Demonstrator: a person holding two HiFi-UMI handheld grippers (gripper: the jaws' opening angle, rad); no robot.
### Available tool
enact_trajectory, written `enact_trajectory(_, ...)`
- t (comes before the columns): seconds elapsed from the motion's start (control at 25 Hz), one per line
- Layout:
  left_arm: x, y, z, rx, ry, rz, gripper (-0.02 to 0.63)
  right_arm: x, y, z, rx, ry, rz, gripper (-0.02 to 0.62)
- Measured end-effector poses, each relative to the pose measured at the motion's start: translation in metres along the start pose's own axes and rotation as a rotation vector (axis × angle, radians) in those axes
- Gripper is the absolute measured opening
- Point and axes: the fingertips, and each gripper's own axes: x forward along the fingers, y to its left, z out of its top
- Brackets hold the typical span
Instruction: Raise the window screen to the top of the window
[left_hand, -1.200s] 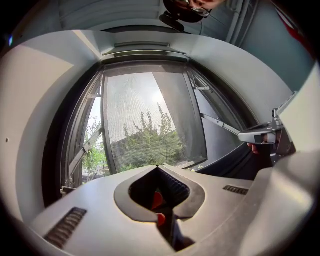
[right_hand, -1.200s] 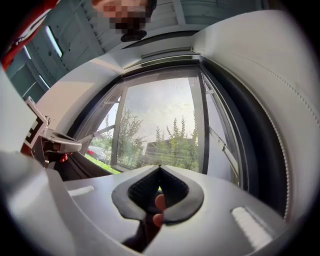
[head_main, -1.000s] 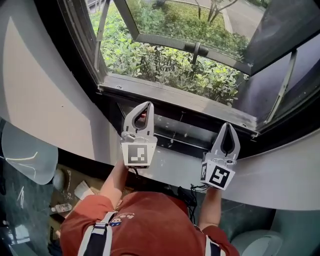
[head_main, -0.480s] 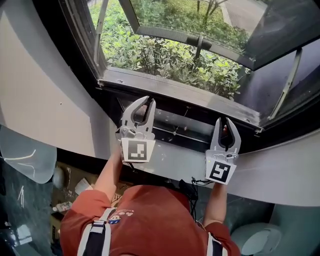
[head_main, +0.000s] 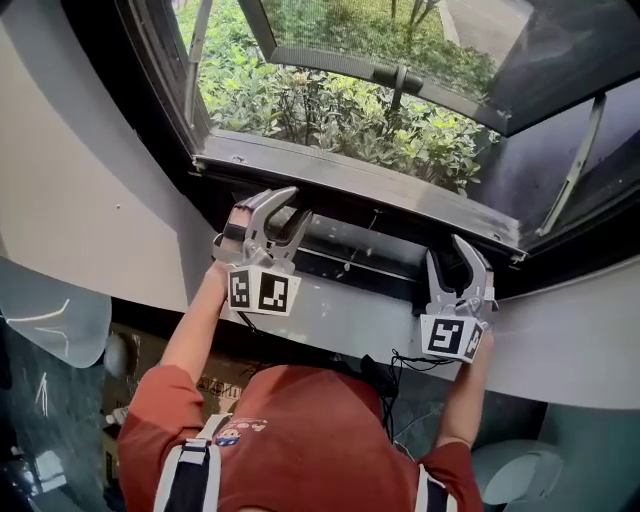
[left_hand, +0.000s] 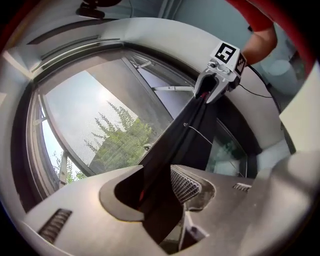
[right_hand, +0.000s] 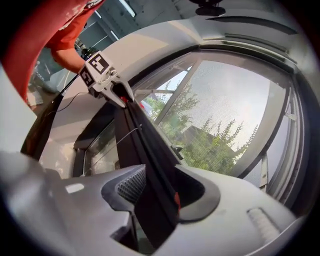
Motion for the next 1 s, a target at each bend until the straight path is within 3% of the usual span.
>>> enact_trajectory(0.36,0.014,-0.010,-0.014,0.295,0.137,-0.079,0.183,0.012,0.008,-0.024,-0.182,0.132,0.086,0.192)
enact_trajectory(0.56,0.017,-0.012,-0.022,0.439,0.212,-0.088,0.186,0.014,0.010,-0.024,-0.200,0.140,0.092,0.192)
enact_trajectory(0.68,0.017,-0.012,-0.023,0.446,0.215,-0.086,0.185,0.015,0.010,-0.024,-0.203,0.134,0.076,0.192)
enact_trajectory(1.0,0.016,-0.015,-0.021,0.354,0.180,-0.126,0.184,0.014,0.011,-0.025,-0.174,0.122,0.068,0.190)
